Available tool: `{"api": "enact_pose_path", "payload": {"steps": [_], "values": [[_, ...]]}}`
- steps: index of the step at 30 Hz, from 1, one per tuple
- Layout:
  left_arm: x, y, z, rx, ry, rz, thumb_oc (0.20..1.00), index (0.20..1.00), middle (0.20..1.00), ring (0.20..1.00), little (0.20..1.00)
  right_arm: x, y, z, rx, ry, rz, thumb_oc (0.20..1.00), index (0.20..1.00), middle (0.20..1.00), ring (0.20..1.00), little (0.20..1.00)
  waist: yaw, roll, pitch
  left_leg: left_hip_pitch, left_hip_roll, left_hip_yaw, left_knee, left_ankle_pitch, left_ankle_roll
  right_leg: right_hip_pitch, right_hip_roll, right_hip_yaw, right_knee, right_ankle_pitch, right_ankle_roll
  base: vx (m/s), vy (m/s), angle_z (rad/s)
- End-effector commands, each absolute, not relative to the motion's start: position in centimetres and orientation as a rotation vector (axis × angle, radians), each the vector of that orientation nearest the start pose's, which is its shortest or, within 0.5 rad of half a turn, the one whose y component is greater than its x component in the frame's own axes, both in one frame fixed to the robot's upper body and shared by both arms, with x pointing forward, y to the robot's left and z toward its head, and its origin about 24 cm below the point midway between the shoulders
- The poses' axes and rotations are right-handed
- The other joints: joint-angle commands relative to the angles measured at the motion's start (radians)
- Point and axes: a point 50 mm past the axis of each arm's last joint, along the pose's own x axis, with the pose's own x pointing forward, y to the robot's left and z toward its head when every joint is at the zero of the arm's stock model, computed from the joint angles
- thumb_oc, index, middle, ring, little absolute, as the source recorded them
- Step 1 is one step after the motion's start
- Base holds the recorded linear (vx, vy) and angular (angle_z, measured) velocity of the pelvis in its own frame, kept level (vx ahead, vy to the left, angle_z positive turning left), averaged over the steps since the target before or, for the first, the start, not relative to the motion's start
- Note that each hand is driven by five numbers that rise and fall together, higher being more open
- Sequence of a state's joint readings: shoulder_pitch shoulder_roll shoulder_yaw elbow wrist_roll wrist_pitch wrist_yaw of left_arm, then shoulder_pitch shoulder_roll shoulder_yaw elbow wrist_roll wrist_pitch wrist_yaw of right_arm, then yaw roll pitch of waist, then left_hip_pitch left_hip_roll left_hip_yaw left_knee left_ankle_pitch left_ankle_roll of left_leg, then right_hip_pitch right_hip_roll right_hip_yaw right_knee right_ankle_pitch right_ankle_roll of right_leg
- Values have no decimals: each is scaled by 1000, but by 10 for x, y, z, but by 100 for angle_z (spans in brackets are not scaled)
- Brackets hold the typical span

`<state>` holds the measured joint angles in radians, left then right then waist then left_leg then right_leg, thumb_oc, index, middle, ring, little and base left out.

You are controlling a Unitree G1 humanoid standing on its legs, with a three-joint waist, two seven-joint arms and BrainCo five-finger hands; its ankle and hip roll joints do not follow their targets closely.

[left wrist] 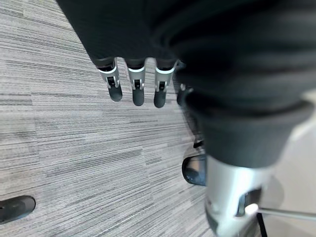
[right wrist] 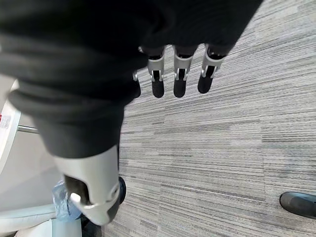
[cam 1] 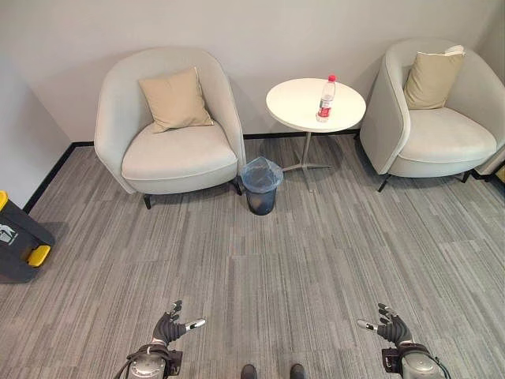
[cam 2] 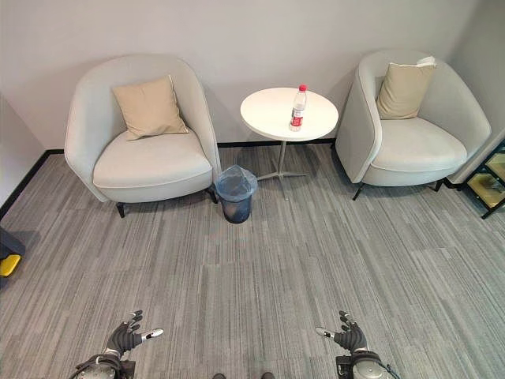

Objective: Gather garbage on tea table into small bin, then transfer packed bag to large trash can.

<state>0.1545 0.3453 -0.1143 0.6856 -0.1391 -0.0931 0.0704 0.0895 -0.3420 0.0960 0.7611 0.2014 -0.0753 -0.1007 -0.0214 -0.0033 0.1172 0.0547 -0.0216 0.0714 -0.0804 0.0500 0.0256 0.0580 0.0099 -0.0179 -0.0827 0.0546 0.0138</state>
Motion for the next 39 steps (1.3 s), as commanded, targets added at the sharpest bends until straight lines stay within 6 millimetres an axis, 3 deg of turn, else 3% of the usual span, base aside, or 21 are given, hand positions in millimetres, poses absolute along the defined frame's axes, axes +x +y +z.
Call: {"api": "enact_pose_path", "payload": {"steps": [1, 7, 10, 14, 16, 19, 21, 23, 25, 26, 28, 30, 35, 39], "values": [[157, 260, -96, 253, 677, 166, 1000, 1000, 1000, 1000, 1000, 174, -263, -97, -164, 691, -287, 1000, 1000, 1000, 1000, 1000, -4, -24, 3, -39, -23, 3, 131, -175, -13, -25, -95, -18, 117, -132, 107, 3, 70, -17], [164, 261, -91, 256, 647, 172, 1000, 1000, 1000, 1000, 1000, 184, -260, -92, -157, 660, -286, 1000, 1000, 1000, 1000, 1000, -4, -15, 26, -55, -29, 14, 141, -187, 7, -118, -96, 0, 245, -131, 132, 2, 63, -21], [167, 261, -90, 257, 640, 180, 1000, 1000, 1000, 1000, 1000, 189, -257, -90, -156, 643, -277, 1000, 1000, 1000, 1000, 1000, -9, -3, 52, -34, -20, 27, 139, -203, 14, -199, -104, -35, 357, -125, 146, 63, 34, -24], [170, 257, -91, 241, 639, 181, 1000, 1000, 1000, 1000, 1000, 197, -253, -85, -173, 616, -258, 1000, 1000, 1000, 1000, 1000, -24, -7, 79, 52, -22, 51, 117, -238, 5, -272, -136, -162, 191, -48, 135, 261, -114, -44], [171, 256, -92, 237, 639, 184, 1000, 1000, 1000, 1000, 1000, 196, -252, -85, -179, 618, -254, 1000, 1000, 1000, 1000, 1000, -32, -5, 87, 77, -19, 50, 118, -248, -7, -289, -146, -201, 166, -31, 138, 179, -100, -16], [172, 254, -92, 238, 634, 178, 1000, 1000, 1000, 1000, 1000, 193, -253, -85, -177, 617, -255, 1000, 1000, 1000, 1000, 1000, -36, -6, 83, 92, -20, 45, 118, -261, -13, -273, -152, -214, 150, -34, 140, 196, -109, 4], [169, 249, -95, 230, 644, 168, 1000, 1000, 1000, 1000, 1000, 188, -255, -87, -175, 620, -263, 1000, 1000, 1000, 1000, 1000, -46, -1, 66, 124, 3, 32, 139, -285, -36, -252, -143, -215, 177, -38, 112, 393, -248, 45], [169, 242, -98, 212, 656, 152, 1000, 1000, 1000, 1000, 1000, 186, -255, -85, -155, 600, -265, 1000, 1000, 1000, 1000, 1000, -61, 13, 53, 108, 57, 37, 227, -218, -98, -208, -115, -228, 168, -66, 77, 368, -374, 89], [175, 236, -97, 205, 648, 124, 1000, 1000, 1000, 1000, 1000, 189, -257, -82, -158, 588, -267, 1000, 1000, 1000, 1000, 1000, -62, 4, 65, -2, 116, 54, 453, -100, -129, -135, -82, -223, 129, -115, 25, 297, -369, 42], [175, 236, -97, 205, 648, 124, 1000, 1000, 1000, 1000, 1000, 189, -257, -82, -158, 588, -267, 1000, 1000, 1000, 1000, 1000, -62, 3, 64, -4, 116, 53, 453, -99, -129, -136, -83, -224, 129, -115, 25, 239, -227, 0], [180, 232, -97, 208, 645, 104, 1000, 1000, 1000, 1000, 1000, 192, -262, -80, -171, 588, -272, 1000, 1000, 1000, 1000, 1000, -38, -26, 81, -127, 84, 61, 411, -170, -83, -82, -87, -201, 108, -150, 26, 365, -159, -33], [179, 232, -97, 216, 647, 99, 1000, 1000, 1000, 1000, 1000, 191, -263, -81, -172, 593, -278, 1000, 1000, 1000, 1000, 1000, -28, -31, 83, -170, 71, 60, 357, -163, -80, -61, -82, -192, 105, -164, 27, 284, -72, -8], [174, 234, -99, 221, 666, 107, 1000, 1000, 1000, 1000, 1000, 186, -262, -86, -176, 624, -287, 1000, 1000, 1000, 1000, 1000, 14, -20, 93, -291, 55, 37, 199, -7, -101, 18, -35, -149, 100, -212, 29, 275, -4, -41], [167, 238, -101, 227, 683, 119, 1000, 1000, 1000, 1000, 1000, 184, -259, -90, -176, 647, -275, 1000, 1000, 1000, 1000, 1000, 37, -15, 78, -306, 54, 66, 164, 11, -94, 78, -24, -104, 112, -246, 36, 372, 97, -51]]}}
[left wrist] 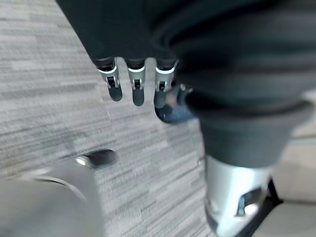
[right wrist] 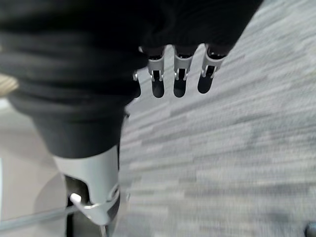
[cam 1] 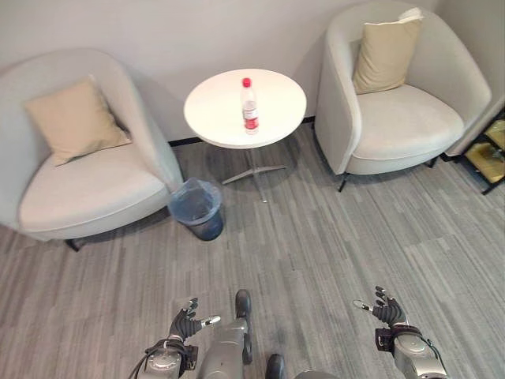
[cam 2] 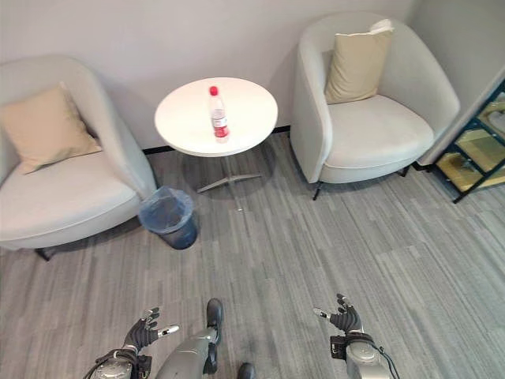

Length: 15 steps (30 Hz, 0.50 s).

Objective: Gather garbage on tea table into small bin, then transfer packed bag to large trash can.

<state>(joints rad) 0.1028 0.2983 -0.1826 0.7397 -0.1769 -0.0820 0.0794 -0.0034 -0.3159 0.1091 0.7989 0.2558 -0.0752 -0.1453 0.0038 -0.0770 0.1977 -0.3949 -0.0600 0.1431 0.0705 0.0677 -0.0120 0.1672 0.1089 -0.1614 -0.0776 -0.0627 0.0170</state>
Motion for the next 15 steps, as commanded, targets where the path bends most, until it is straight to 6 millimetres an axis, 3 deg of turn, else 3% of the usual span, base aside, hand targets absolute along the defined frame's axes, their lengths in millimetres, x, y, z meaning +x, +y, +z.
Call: {"api": "enact_pose_path", "payload": {"steps": [1, 5, 10, 11, 13, 15], "values": [[165, 239, -102, 228, 688, 122, 1000, 1000, 1000, 1000, 1000, 183, -257, -91, -178, 650, -270, 1000, 1000, 1000, 1000, 1000, 14, 55, -10, 148, 88, -8, 23, -5, -46, -16, -130, 48, 109, -135, 36, 403, 169, -58], [163, 241, -101, 228, 689, 120, 1000, 1000, 1000, 1000, 1000, 183, -251, -93, -196, 659, -230, 1000, 1000, 1000, 1000, 1000, 27, 29, -32, 172, 53, -1, 51, -53, -8, -14, -178, 76, 173, -126, 79, 349, 179, -66], [173, 248, -93, 246, 647, 137, 1000, 1000, 1000, 1000, 1000, 193, -243, -88, -205, 627, -183, 1000, 1000, 1000, 1000, 1000, 23, 30, -15, 220, 34, 16, 54, -118, 46, -166, -224, 95, 440, -1, 148, 190, 162, 5], [175, 250, -92, 247, 642, 150, 1000, 1000, 1000, 1000, 1000, 195, -240, -88, -202, 622, -175, 1000, 1000, 1000, 1000, 1000, 22, 46, -7, 245, 42, 15, 51, -134, 55, -229, -250, 57, 494, 21, 143, 194, 138, 70], [177, 250, -91, 247, 638, 149, 1000, 1000, 1000, 1000, 1000, 195, -239, -88, -201, 622, -171, 1000, 1000, 1000, 1000, 1000, 18, 53, -3, 267, 43, 6, 41, -142, 55, -245, -254, 36, 482, 8, 128, 184, 72, 38], [176, 249, -93, 248, 646, 142, 1000, 1000, 1000, 1000, 1000, 198, -239, -87, -205, 621, -167, 1000, 1000, 1000, 1000, 1000, 4, 62, 6, 315, 42, -12, 14, -150, 50, -290, -229, 4, 399, -44, 104, 260, -6, 12]]}}
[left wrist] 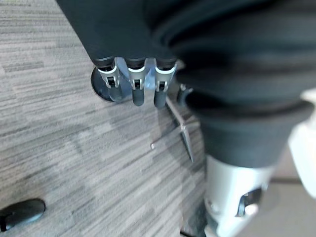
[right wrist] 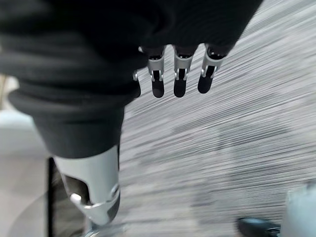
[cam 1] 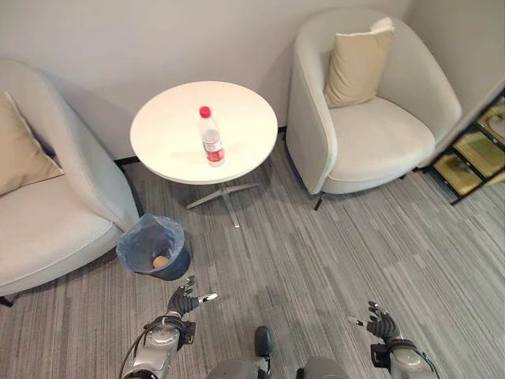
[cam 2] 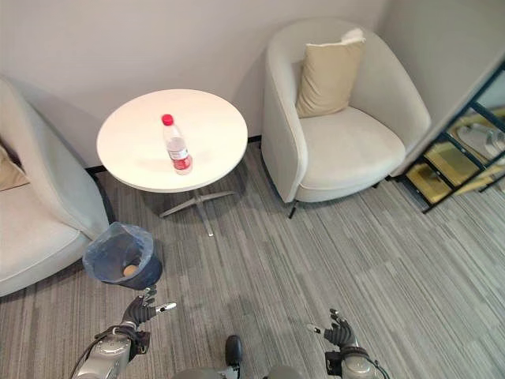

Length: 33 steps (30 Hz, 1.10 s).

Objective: Gather garbage on tea table into small bin, then transfer packed bag to large trash can.

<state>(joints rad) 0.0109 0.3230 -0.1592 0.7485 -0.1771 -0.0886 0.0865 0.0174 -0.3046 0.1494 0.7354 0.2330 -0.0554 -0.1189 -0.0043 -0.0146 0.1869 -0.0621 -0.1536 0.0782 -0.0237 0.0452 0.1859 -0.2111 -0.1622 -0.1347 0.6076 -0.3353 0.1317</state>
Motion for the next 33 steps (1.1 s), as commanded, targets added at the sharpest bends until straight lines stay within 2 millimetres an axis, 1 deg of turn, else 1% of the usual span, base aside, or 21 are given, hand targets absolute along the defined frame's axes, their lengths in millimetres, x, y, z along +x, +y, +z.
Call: {"api": "enact_pose_path", "payload": {"steps": [1, 3, 4, 7, 9, 11, 14, 16, 17, 18, 20, 22, 23, 24, 25, 26, 27, 29, 30, 32, 33], "values": [[176, 247, -94, 247, 650, 138, 1000, 1000, 1000, 1000, 1000, 198, -241, -87, -206, 618, -172, 1000, 1000, 1000, 1000, 1000, -4, -5, 29, 10, 124, 31, 96, -131, -151, 54, 82, -1, -353, 237, -18, 245, -75, 18], [176, 247, -95, 244, 657, 142, 1000, 1000, 1000, 1000, 1000, 198, -242, -86, -207, 618, -176, 1000, 1000, 1000, 1000, 1000, -14, -12, 37, 37, 113, 12, 83, -137, -157, 28, 110, 16, -427, 266, -20, 227, -94, 32], [176, 247, -96, 248, 661, 138, 1000, 1000, 1000, 1000, 1000, 195, -242, -88, -208, 627, -178, 1000, 1000, 1000, 1000, 1000, -17, -17, 36, 48, 102, -6, 85, -144, -163, 41, 120, 28, -460, 268, -23, 143, -70, 48], [174, 245, -97, 256, 667, 127, 1000, 1000, 1000, 1000, 1000, 192, -244, -87, -209, 623, -184, 1000, 1000, 1000, 1000, 1000, -22, -18, 37, 64, 96, -22, 95, -158, -171, 63, 121, 32, -477, 271, -27, 162, -104, 62], [173, 240, -100, 251, 677, 103, 1000, 1000, 1000, 1000, 1000, 189, -248, -87, -194, 616, -203, 1000, 1000, 1000, 1000, 1000, -27, -21, 22, 55, 102, -21, 137, -171, -207, 113, 119, 16, -517, 269, -49, 182, -173, 47], [174, 237, -100, 244, 677, 87, 1000, 1000, 1000, 1000, 1000, 189, -251, -85, -193, 610, -215, 1000, 1000, 1000, 1000, 1000, -30, -25, 25, 20, 115, -7, 220, -177, -226, 136, 111, -2, -529, 261, -66, 95, -119, 81], [176, 235, -100, 255, 678, 70, 1000, 1000, 1000, 1000, 1000, 188, -256, -84, -199, 607, -230, 1000, 1000, 1000, 1000, 1000, -37, -30, 38, -36, 153, 35, 340, -168, -234, 173, 107, -19, -542, 238, -91, 105, -84, 51], [178, 232, -100, 261, 680, 54, 1000, 1000, 1000, 1000, 1000, 186, -259, -84, -208, 618, -237, 1000, 1000, 1000, 1000, 1000, -41, -24, 33, -41, 177, 69, 294, -177, -224, 195, 108, -36, -563, 223, -92, 122, -4, 29], [179, 232, -100, 272, 679, 44, 1000, 1000, 1000, 1000, 1000, 185, -260, -84, -211, 617, -238, 1000, 1000, 1000, 1000, 1000, -41, -22, 28, -52, 187, 80, 258, -157, -224, 204, 109, -46, -572, 219, -88, 90, 10, 42], [179, 232, -100, 272, 679, 44, 1000, 1000, 1000, 1000, 1000, 185, -260, -84, -211, 617, -238, 1000, 1000, 1000, 1000, 1000, -43, -22, 27, -52, 185, 79, 255, -155, -223, 204, 108, -47, -573, 219, -88, 136, 45, 63], [182, 231, -99, 288, 675, 33, 1000, 1000, 1000, 1000, 1000, 188, -261, -82, -222, 610, -240, 1000, 1000, 1000, 1000, 1000, -33, -22, 27, -122, 197, 71, 188, -85, -236, 224, 111, -54, -585, 206, -86, 177, 67, 64], [183, 233, -97, 301, 670, 40, 1000, 1000, 1000, 1000, 1000, 191, -259, -81, -253, 605, -219, 1000, 1000, 1000, 1000, 1000, -9, -21, 36, -186, 213, 36, 133, -10, -258, 265, 117, -43, -578, 175, -84, 298, 108, 15], [182, 235, -97, 300, 673, 44, 1000, 1000, 1000, 1000, 1000, 191, -258, -81, -260, 606, -206, 1000, 1000, 1000, 1000, 1000, -7, -20, 34, -176, 211, 33, 130, -12, -255, 278, 116, -36, -572, 165, -80, 466, 239, -20], [177, 239, -99, 307, 686, 50, 1000, 1000, 1000, 1000, 1000, 191, -256, -80, -268, 600, -191, 1000, 1000, 1000, 1000, 1000, -4, -22, 12, -167, 209, 50, 138, -18, -248, 302, 102, -28, -567, 160, -68, 529, 320, -34], [173, 243, -99, 311, 695, 59, 1000, 1000, 1000, 1000, 1000, 194, -253, -79, -277, 595, -169, 1000, 1000, 1000, 1000, 1000, 7, -25, 4, -155, 191, 50, 158, -39, -232, 316, 79, -16, -535, 151, -57, 684, 476, -55], [169, 249, -98, 316, 698, 72, 1000, 1000, 1000, 1000, 1000, 198, -250, -77, -288, 584, -141, 1000, 1000, 1000, 1000, 1000, 19, -28, -9, -127, 170, 65, 176, -80, -203, 301, 47, -3, -457, 155, -32, 444, 341, -52], [169, 249, -98, 316, 697, 72, 1000, 1000, 1000, 1000, 1000, 198, -250, -77, -288, 584, -141, 1000, 1000, 1000, 1000, 1000, 20, -27, -12, -130, 172, 65, 175, -78, -203, 298, 48, -2, -458, 158, -32, 315, 274, -43], [171, 255, -95, 321, 691, 89, 1000, 1000, 1000, 1000, 1000, 204, -247, -74, -301, 567, -122, 1000, 1000, 1000, 1000, 1000, 20, -24, -7, -98, 154, 67, 176, -108, -179, 252, 31, 16, -348, 179, -11, 124, 137, -8], [172, 255, -95, 321, 690, 89, 1000, 1000, 1000, 1000, 1000, 204, -247, -73, -301, 566, -122, 1000, 1000, 1000, 1000, 1000, 20, -23, -10, -101, 155, 67, 174, -106, -179, 248, 32, 17, -349, 182, -12, 90, 114, -4], [173, 259, -93, 324, 683, 109, 1000, 1000, 1000, 1000, 1000, 208, -245, -71, -307, 547, -115, 1000, 1000, 1000, 1000, 1000, 18, -13, -8, -80, 149, 71, 171, -123, -164, 198, 20, 22, -267, 218, 1, 142, 129, 3], [173, 260, -94, 324, 685, 117, 1000, 1000, 1000, 1000, 1000, 211, -243, -68, -318, 533, -101, 1000, 1000, 1000, 1000, 1000, 14, -3, -7, -46, 144, 67, 153, -134, -155, 157, 18, 20, -250, 227, -9, 159, 111, 2]]}}
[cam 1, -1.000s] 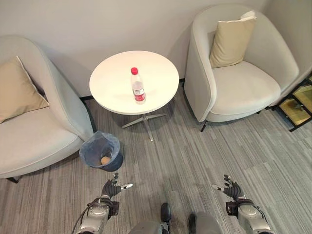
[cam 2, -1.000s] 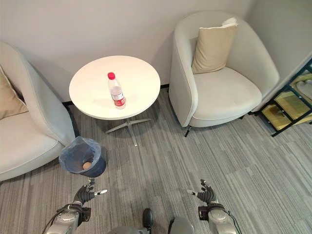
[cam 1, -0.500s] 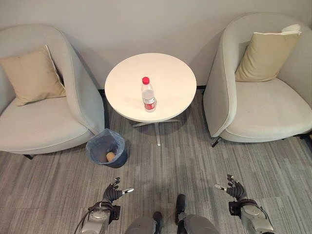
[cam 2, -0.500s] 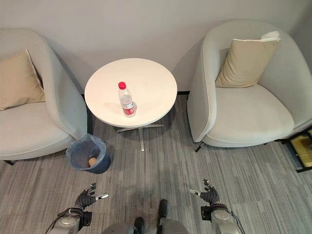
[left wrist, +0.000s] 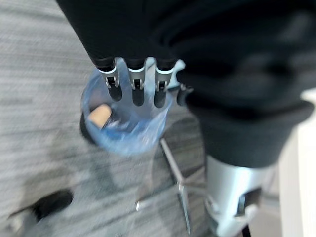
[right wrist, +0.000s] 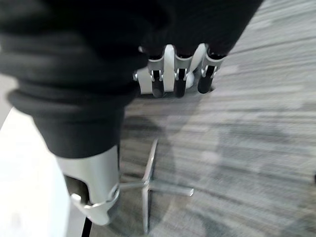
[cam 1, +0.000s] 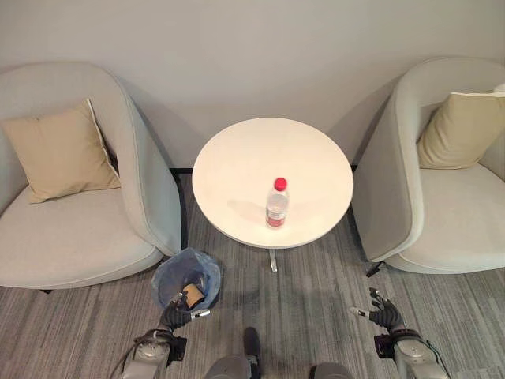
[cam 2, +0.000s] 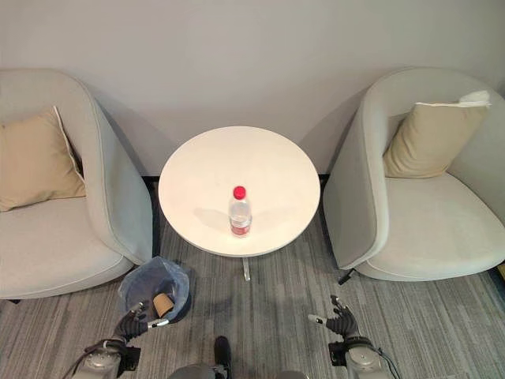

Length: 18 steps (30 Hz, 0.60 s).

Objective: Gather garbage on tea table into small bin, then transfer packed bag to large trash can.

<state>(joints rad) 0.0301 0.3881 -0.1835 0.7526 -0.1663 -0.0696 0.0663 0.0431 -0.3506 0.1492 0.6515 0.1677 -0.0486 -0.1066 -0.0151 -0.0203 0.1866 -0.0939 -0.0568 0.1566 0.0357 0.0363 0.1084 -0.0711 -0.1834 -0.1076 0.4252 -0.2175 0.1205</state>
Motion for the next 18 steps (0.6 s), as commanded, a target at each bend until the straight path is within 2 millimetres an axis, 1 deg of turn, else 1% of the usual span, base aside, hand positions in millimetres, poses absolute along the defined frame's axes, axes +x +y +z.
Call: {"api": "enact_pose_path", "payload": {"steps": [1, 2, 4, 5, 6, 7, 8, 9, 10, 11, 13, 16, 18], "values": [[172, 260, -94, 324, 686, 117, 1000, 1000, 1000, 1000, 1000, 211, -243, -68, -318, 533, -101, 1000, 1000, 1000, 1000, 1000, 25, 2, -6, -13, 47, -11, 92, -125, -78, 18, 39, -7, -67, 108, 2, 208, 84, 8], [171, 261, -95, 322, 691, 128, 1000, 1000, 1000, 1000, 1000, 215, -242, -65, -332, 514, -88, 1000, 1000, 1000, 1000, 1000, 22, 12, -7, 12, 49, -11, 71, -130, -79, -9, 36, -32, -101, 109, -5, 146, 14, 10], [170, 260, -96, 318, 697, 124, 1000, 1000, 1000, 1000, 1000, 219, -239, -61, -359, 497, -64, 1000, 1000, 1000, 1000, 1000, 20, 14, -4, 30, 51, -13, 54, -131, -80, -34, 33, -61, -155, 122, -8, 143, -12, 6], [170, 260, -96, 317, 697, 124, 1000, 1000, 1000, 1000, 1000, 220, -239, -61, -359, 497, -64, 1000, 1000, 1000, 1000, 1000, 19, 15, -2, 32, 51, -14, 53, -131, -81, -31, 34, -63, -157, 122, -8, 103, -35, -6], [169, 260, -97, 316, 702, 122, 1000, 1000, 1000, 1000, 1000, 222, -237, -59, -378, 486, -47, 1000, 1000, 1000, 1000, 1000, 15, 14, 2, 45, 50, -17, 42, -132, -83, -49, 40, -72, -187, 131, -8, 108, -41, 3], [169, 259, -98, 318, 705, 118, 1000, 1000, 1000, 1000, 1000, 224, -237, -56, -399, 471, -35, 1000, 1000, 1000, 1000, 1000, 7, 12, 7, 58, 46, -25, 37, -133, -84, -69, 55, -63, -211, 141, -7, 194, -94, 16], [171, 257, -97, 321, 699, 111, 1000, 1000, 1000, 1000, 1000, 227, -236, -50, -441, 442, -13, 1000, 1000, 1000, 1000, 1000, -10, 3, 24, 74, 32, -45, 37, -134, -86, -101, 90, -20, -256, 166, -1, 230, -151, 12], [170, 257, -98, 336, 698, 106, 1000, 1000, 1000, 1000, 1000, 228, -235, -42, -504, 401, 20, 1000, 1000, 1000, 1000, 1000, -20, -2, 29, 89, 25, -62, 38, -141, -94, -95, 112, 14, -277, 169, 3, 248, -216, 44], [169, 256, -99, 344, 701, 96, 1000, 1000, 1000, 1000, 1000, 230, -235, -35, -571, 365, 54, 1000, 1000, 1000, 1000, 1000, -22, -7, 25, 95, 20, -68, 41, -149, -100, -73, 117, 23, -300, 170, -9, 215, -219, 58], [169, 255, -99, 345, 704, 94, 1000, 1000, 1000, 1000, 1000, 230, -235, -32, -601, 344, 67, 1000, 1000, 1000, 1000, 1000, -24, -10, 20, 95, 21, -74, 50, -150, -110, -59, 119, 29, -314, 171, -18, 165, -206, 83], [169, 254, -99, 351, 704, 79, 1000, 1000, 1000, 1000, 1000, 232, -236, -19, -685, 283, 104, 1000, 1000, 1000, 1000, 1000, -24, -16, 10, 84, 36, -68, 84, -155, -139, -21, 117, 4, -357, 171, -30, 120, -204, 66], [170, 249, -100, 371, 706, 47, 1000, 1000, 1000, 1000, 1000, 237, -233, 1, -772, 190, 168, 1000, 1000, 1000, 1000, 1000, -29, -19, 13, 48, 67, -55, 191, -169, -156, 27, 122, -20, -394, 162, -53, 60, -158, 69], [170, 246, -103, 373, 716, 41, 1000, 1000, 1000, 1000, 1000, 238, -230, 8, -803, 158, 201, 1000, 1000, 1000, 1000, 1000, -28, -19, 17, 30, 80, -52, 233, -154, -167, 56, 123, -26, -406, 149, -65, 39, -49, 31]]}}
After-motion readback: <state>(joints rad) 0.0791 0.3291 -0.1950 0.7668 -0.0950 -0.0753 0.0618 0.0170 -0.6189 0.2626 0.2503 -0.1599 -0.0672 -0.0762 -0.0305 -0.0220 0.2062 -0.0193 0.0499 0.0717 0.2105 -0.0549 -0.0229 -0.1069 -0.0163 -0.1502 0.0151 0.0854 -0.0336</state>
